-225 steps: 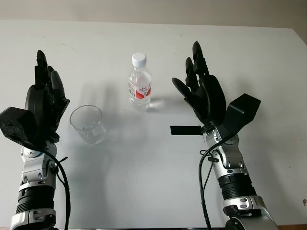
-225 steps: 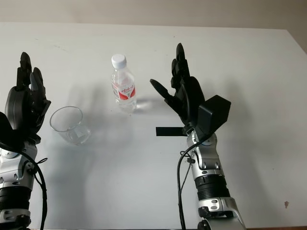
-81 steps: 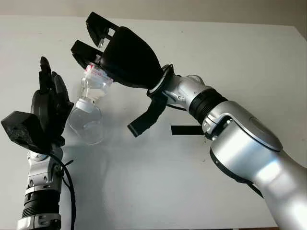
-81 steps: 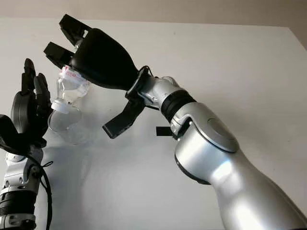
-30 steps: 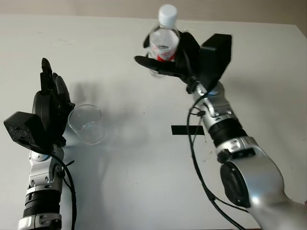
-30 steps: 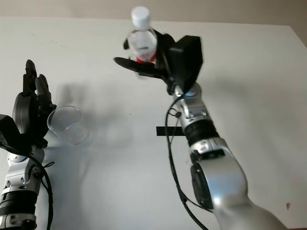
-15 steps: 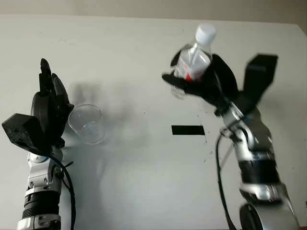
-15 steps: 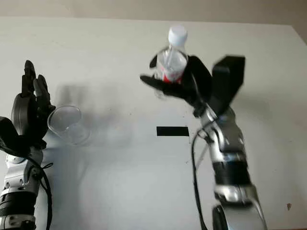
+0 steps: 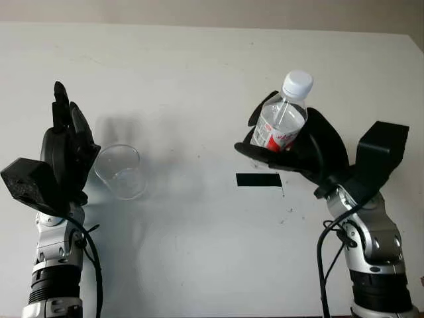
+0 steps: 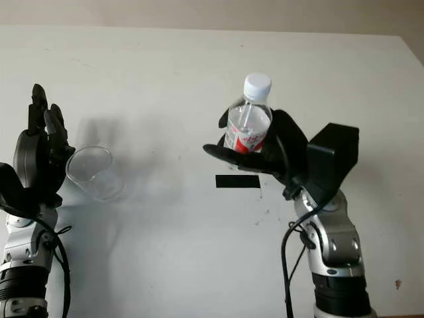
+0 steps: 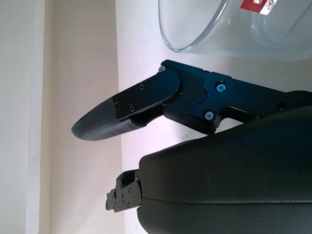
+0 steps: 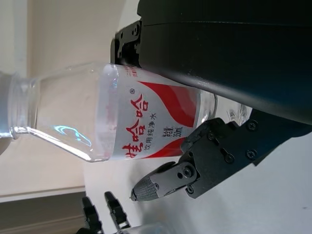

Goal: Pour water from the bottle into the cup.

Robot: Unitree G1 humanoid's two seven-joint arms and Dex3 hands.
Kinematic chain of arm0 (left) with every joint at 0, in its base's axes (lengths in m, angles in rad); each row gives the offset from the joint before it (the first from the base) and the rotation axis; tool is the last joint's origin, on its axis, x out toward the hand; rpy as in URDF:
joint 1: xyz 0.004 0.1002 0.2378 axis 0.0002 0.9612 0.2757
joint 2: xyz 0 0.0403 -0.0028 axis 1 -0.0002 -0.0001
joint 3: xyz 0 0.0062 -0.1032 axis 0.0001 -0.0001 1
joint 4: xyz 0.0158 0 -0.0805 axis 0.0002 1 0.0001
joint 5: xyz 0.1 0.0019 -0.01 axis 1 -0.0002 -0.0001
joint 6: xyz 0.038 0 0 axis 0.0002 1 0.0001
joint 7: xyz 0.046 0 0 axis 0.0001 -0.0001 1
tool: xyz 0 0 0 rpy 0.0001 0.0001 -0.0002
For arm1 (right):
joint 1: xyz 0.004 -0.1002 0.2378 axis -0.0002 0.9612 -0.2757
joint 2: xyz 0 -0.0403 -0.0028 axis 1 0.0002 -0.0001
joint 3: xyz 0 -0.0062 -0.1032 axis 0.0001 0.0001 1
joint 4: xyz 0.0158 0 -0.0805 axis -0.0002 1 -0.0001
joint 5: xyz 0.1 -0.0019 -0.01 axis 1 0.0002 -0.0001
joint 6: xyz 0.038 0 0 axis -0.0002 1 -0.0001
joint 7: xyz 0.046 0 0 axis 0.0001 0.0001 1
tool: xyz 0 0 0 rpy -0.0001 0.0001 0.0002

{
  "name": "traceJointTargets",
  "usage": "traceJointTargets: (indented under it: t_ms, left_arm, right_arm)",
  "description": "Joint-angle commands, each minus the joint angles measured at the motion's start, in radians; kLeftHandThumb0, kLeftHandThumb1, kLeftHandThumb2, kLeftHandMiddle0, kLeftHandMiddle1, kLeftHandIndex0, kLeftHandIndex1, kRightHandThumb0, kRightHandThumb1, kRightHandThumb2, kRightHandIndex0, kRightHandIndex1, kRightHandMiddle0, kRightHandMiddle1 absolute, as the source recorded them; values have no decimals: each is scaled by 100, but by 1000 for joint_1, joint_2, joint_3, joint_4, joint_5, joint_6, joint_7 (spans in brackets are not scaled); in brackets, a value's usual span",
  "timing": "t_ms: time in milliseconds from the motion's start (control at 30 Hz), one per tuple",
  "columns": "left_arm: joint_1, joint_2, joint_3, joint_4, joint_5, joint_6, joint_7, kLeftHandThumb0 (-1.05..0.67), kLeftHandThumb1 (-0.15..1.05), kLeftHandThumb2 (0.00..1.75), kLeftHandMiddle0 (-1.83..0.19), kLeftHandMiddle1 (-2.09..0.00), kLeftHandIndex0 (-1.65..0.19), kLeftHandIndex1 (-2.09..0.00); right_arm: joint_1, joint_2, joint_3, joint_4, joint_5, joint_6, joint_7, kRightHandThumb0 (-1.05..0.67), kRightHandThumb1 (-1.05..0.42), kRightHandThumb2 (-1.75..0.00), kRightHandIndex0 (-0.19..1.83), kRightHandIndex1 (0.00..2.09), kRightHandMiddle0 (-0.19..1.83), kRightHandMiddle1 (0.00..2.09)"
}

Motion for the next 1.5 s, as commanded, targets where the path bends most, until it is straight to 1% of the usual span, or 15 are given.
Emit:
traceJointTargets:
  t_ms: [0,267,500,633,800,867,933,1033,1133,1200,1300,1367,1467]
  left_arm:
    - [14,15,4,-20,3,0,-2,-71,105,82,19,0,19,0]
    - [19,15,11,-30,-4,10,-5,-69,105,83,19,0,19,0]
    - [21,19,22,-26,-11,10,-22,-70,105,82,19,0,19,0]
    - [23,19,24,-36,-18,24,-23,-69,105,83,19,0,19,0]
    - [22,21,24,-34,-17,18,-24,-69,105,82,19,0,19,0]
    - [22,22,22,-32,-12,11,-20,-69,105,82,19,0,19,0]
    - [23,22,21,-34,-12,12,-21,-69,105,82,19,0,19,0]
    - [22,21,21,-36,-15,18,-22,-69,105,82,19,0,19,0]
    - [20,23,22,-29,-13,12,-22,-70,105,81,19,0,19,0]
    - [21,25,21,-30,-9,9,-20,-71,105,81,19,0,19,0]
    - [24,27,21,-34,-9,9,-23,-71,105,81,19,0,19,0]
    - [24,30,21,-32,-11,7,-28,-71,105,81,19,0,19,0]
    - [26,34,21,-34,-11,6,-33,-72,105,82,19,0,19,0]
  right_arm:
    - [13,-19,4,-30,-13,13,-6,-23,-105,-27,64,209,-17,209]
    - [6,-16,23,-14,-30,84,-22,-22,-105,-29,63,209,-19,209]
    - [12,-5,36,22,-43,71,-37,-21,-105,-32,65,209,-19,209]
    - [11,0,41,40,-45,71,-43,-22,-105,-32,67,209,-19,209]
    - [12,10,43,57,-45,67,-52,-24,-105,-31,69,209,-19,209]
    - [20,9,51,68,-60,26,-51,-24,-105,-31,70,209,-19,209]
    - [31,0,68,89,-97,-53,-50,-24,-105,-32,71,209,-19,209]
    - [42,4,78,122,-123,-140,-43,-24,-105,-32,81,209,-19,209]
    - [47,9,86,164,-137,-223,-34,-25,-105,-34,85,209,-19,209]
    - [53,9,99,190,-173,-295,-49,-27,-105,-32,80,209,-19,209]
    - [60,14,104,217,-194,-360,-55,-28,-105,-31,69,209,-19,209]
    - [65,16,107,231,-198,-385,-53,-28,-105,-32,66,209,-19,209]
    - [73,20,106,235,-189,-388,-45,-29,-105,-33,55,209,-19,209]
